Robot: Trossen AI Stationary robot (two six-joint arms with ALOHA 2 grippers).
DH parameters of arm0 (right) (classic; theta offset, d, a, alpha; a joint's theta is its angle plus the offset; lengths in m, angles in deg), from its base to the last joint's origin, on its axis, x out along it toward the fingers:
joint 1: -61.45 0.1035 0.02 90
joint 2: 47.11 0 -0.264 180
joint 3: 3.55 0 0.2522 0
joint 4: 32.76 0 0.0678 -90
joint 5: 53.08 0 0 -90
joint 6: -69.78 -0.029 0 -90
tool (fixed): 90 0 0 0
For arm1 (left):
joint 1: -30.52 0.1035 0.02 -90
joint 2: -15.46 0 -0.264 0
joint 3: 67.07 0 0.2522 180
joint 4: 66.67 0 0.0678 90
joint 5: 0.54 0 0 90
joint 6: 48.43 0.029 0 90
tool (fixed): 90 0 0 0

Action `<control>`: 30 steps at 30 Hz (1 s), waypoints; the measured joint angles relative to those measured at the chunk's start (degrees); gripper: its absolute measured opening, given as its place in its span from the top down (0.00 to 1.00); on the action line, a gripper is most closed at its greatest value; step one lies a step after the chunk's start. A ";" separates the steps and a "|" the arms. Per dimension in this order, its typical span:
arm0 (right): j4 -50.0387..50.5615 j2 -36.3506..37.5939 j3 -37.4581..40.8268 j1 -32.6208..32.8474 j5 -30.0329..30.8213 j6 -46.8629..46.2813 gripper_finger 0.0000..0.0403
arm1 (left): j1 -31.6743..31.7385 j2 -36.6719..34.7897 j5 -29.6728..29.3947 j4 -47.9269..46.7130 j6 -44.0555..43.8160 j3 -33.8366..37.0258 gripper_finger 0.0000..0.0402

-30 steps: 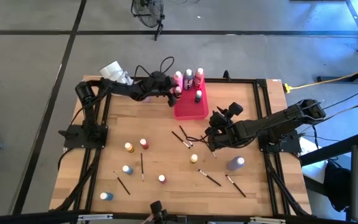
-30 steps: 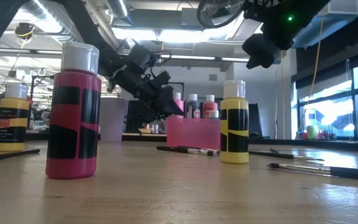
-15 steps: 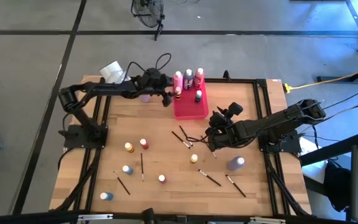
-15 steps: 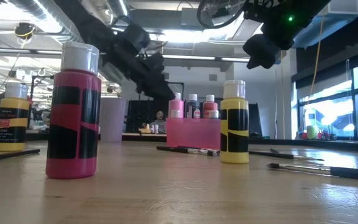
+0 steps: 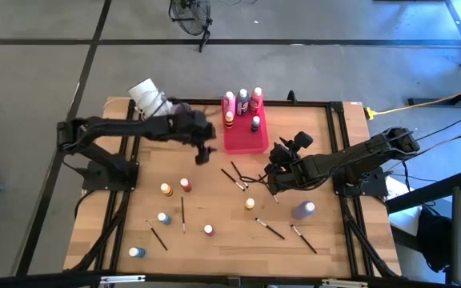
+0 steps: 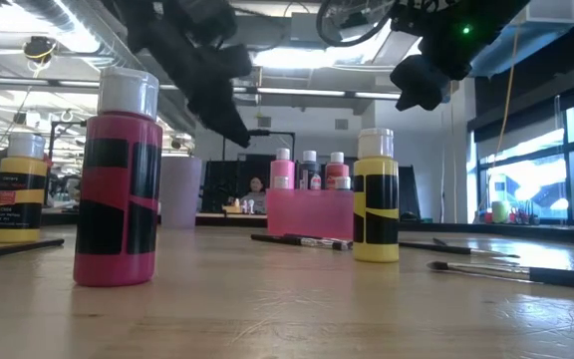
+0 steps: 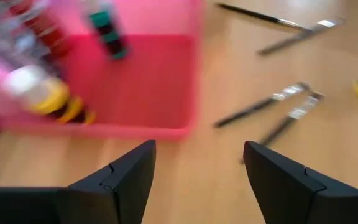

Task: Pick & Place Paint Supplies
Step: Put the black paint brush into the purple cup

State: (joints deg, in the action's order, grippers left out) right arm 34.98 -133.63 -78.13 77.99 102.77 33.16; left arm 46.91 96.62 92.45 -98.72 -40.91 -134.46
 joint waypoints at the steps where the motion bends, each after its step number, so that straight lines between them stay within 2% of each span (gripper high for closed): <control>1: -0.04 0.00 0.00 0.00 0.02 0.00 0.68 | -1.55 0.01 0.00 -0.17 0.72 0.00 0.40; 8: -0.50 0.00 0.00 0.10 0.11 0.00 0.68 | -12.84 0.99 -0.61 3.97 10.46 -0.01 0.40; 15: -0.97 0.00 0.00 0.82 -0.06 0.00 0.68 | -19.91 2.74 -1.92 9.95 9.13 0.00 0.40; 23: -1.97 -0.02 -0.72 1.03 -0.08 0.24 0.68 | -19.73 9.49 -1.49 16.38 11.11 0.02 0.40; 28: -3.16 -0.02 -0.76 1.53 -0.04 1.61 0.68 | -18.47 14.12 -1.60 24.89 13.94 -0.45 0.40; 30: -4.35 -0.02 -0.79 1.57 -0.07 2.76 0.68 | -18.05 15.59 -1.60 24.51 14.16 -1.95 0.40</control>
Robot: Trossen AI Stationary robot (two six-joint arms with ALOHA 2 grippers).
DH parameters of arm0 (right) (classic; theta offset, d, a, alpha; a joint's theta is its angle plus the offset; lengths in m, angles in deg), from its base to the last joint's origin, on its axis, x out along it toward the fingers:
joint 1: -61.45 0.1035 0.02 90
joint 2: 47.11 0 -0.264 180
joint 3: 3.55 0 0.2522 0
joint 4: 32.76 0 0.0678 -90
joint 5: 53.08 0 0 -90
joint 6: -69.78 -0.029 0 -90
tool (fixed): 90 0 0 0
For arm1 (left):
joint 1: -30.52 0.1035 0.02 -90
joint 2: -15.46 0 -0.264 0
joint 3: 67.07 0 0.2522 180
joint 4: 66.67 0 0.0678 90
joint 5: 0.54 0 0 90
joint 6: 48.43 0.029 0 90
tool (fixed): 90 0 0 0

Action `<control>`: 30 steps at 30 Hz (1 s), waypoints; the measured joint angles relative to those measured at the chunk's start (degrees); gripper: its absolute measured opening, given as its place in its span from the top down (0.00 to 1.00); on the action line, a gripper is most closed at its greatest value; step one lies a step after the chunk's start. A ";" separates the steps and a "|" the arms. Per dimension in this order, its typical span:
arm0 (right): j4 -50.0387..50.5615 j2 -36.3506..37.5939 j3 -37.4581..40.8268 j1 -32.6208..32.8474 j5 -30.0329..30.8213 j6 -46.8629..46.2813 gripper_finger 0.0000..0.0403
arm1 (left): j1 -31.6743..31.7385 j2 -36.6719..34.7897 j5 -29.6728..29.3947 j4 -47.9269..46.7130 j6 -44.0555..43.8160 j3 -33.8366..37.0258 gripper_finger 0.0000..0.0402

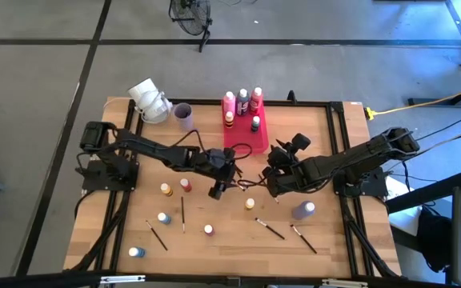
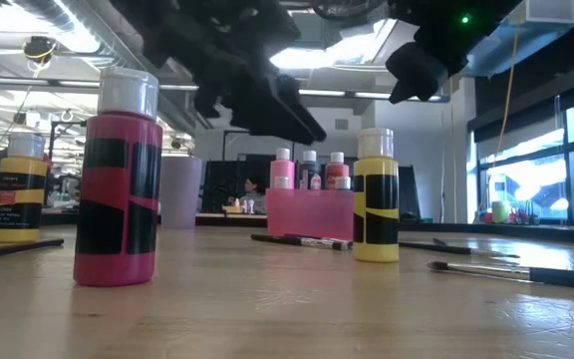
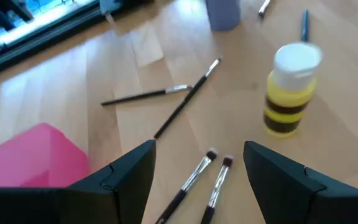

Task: Pick & Place Paint Supplies
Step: Put the black paint brush into the purple cup

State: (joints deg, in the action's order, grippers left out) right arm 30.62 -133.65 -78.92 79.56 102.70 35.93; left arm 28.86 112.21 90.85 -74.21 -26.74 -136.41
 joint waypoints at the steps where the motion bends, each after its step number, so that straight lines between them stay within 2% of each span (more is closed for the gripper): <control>1: -0.40 -0.01 -0.01 0.00 -0.03 0.30 0.68 | 0.07 0.83 0.00 -0.63 0.04 -0.92 0.40; 14: -2.09 0.00 -0.02 0.40 -0.47 2.34 0.68 | -1.01 9.98 0.72 -5.61 1.61 -6.71 0.40; 25: -9.18 0.02 -4.46 0.86 -0.65 12.03 0.68 | -4.93 13.11 1.09 -4.19 1.44 -6.72 0.40; 30: -13.44 0.02 -5.70 1.59 -4.82 16.29 0.68 | -5.48 14.09 -2.89 -3.48 0.46 -6.75 0.40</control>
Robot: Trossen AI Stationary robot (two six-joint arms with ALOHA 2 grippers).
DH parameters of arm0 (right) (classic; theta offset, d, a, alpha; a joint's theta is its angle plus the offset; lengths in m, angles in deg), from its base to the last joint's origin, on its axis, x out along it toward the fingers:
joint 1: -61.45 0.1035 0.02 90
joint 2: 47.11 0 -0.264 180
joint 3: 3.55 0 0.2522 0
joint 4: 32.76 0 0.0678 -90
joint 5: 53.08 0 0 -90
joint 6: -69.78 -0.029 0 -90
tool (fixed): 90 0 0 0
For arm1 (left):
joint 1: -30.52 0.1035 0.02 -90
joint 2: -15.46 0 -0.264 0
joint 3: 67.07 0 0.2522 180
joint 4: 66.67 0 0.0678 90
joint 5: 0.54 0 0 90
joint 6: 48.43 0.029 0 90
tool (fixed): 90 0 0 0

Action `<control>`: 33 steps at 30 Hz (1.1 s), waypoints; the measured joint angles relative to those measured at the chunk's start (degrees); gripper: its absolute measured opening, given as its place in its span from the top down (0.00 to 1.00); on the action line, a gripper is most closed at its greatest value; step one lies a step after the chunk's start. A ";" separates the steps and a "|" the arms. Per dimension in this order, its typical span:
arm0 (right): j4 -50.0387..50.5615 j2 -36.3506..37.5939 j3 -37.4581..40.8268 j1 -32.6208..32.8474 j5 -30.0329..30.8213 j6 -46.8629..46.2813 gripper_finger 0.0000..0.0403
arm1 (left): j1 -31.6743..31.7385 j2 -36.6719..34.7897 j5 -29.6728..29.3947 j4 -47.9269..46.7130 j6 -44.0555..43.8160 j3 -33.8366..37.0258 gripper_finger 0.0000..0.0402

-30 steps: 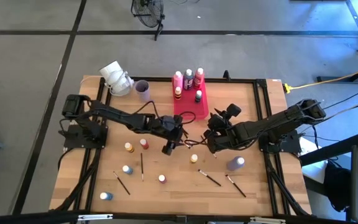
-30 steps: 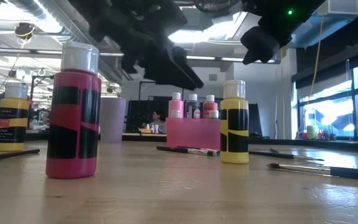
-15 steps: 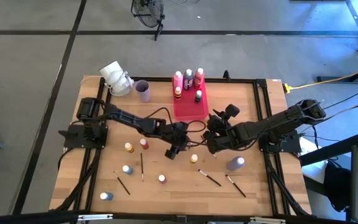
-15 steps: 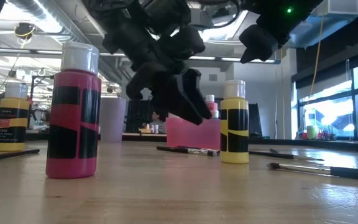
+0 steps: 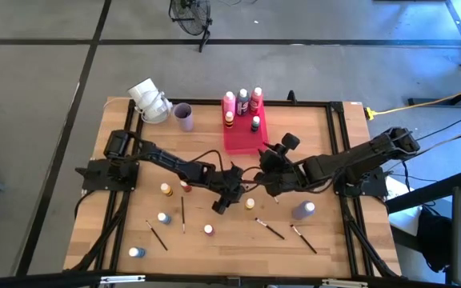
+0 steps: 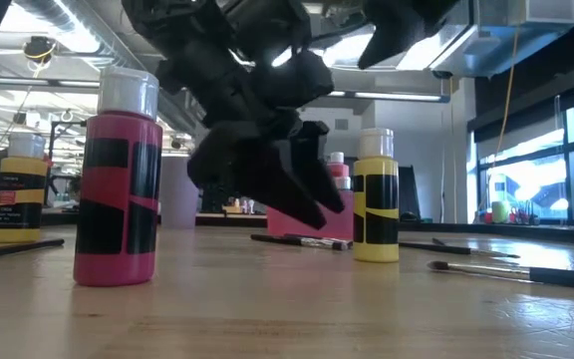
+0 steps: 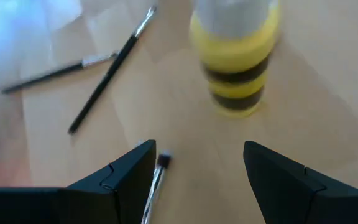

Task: Pick & Place Paint Supplies
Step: Put the black paint brush into the purple cup

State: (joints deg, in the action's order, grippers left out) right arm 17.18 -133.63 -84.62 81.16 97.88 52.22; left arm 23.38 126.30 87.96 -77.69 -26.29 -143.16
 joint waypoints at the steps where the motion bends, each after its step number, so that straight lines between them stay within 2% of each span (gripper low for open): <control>1: -0.86 0.00 0.00 0.36 -1.04 0.64 0.68 | 0.02 0.03 -1.05 -0.62 -0.22 0.02 0.40; 10: -2.41 0.02 0.00 3.07 -3.15 1.53 0.68 | 1.09 0.08 -2.25 -0.35 -0.52 0.04 0.40; 17: -3.56 0.02 0.00 3.34 -3.20 1.55 0.68 | 2.89 0.08 -0.33 -0.30 -2.95 0.04 0.40; 33: -3.69 0.02 0.00 3.34 -3.20 1.54 0.68 | 1.51 0.14 -0.05 2.21 -2.45 0.04 0.40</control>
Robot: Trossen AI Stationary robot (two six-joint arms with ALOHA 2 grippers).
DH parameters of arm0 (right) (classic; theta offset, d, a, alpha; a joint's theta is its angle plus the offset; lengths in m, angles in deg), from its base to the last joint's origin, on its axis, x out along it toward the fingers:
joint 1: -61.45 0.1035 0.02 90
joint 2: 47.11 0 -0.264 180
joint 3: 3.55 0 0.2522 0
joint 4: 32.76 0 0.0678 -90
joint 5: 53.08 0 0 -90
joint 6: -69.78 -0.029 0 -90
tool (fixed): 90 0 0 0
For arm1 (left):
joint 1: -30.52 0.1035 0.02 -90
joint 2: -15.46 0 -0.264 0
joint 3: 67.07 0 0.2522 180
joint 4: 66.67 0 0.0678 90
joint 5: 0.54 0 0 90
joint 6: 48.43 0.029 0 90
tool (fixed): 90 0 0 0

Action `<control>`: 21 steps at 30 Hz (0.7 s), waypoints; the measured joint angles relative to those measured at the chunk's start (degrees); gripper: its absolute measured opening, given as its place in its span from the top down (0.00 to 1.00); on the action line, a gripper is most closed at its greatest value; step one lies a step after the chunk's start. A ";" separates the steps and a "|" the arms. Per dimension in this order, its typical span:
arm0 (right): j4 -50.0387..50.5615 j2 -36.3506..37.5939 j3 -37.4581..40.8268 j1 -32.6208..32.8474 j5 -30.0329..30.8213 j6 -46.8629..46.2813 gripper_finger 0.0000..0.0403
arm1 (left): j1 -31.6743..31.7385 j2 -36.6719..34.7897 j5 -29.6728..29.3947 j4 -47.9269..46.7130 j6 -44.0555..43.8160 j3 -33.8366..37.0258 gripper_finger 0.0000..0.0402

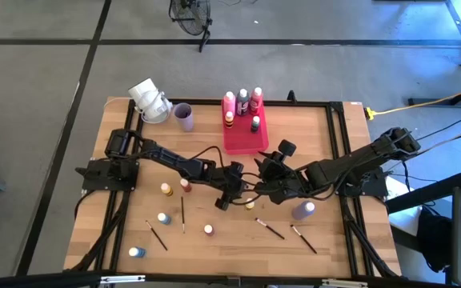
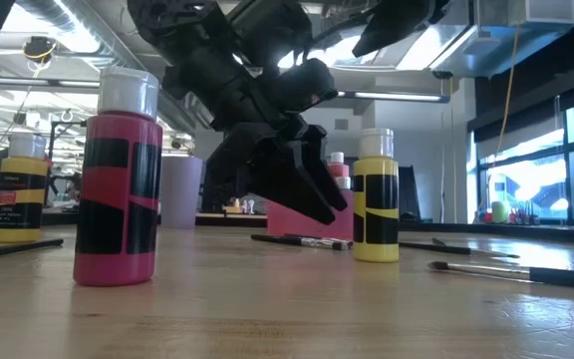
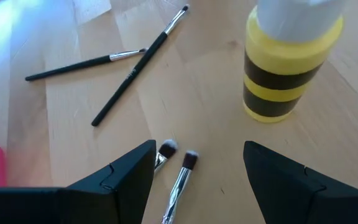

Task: Pick & Place Paint Supplies
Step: Put the black paint brush into the purple cup

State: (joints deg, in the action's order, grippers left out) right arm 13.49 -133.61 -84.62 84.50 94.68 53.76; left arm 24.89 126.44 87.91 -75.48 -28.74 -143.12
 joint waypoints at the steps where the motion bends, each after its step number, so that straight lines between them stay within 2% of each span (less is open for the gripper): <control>1: 0.00 0.00 0.00 0.00 0.00 0.02 0.68 | -0.01 0.42 0.13 0.49 -0.02 0.00 0.40; 10: -0.22 -0.02 0.02 -0.04 -0.88 0.02 0.68 | -0.03 5.05 1.42 4.28 -0.55 -0.15 0.40; 21: -0.13 -0.02 0.02 -0.04 -1.05 0.04 0.68 | 1.67 5.75 5.12 2.68 -6.99 -0.30 0.40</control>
State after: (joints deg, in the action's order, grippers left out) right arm 13.36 -133.63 -84.60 84.46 93.63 53.79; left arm 26.56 132.19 93.04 -72.81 -35.73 -143.41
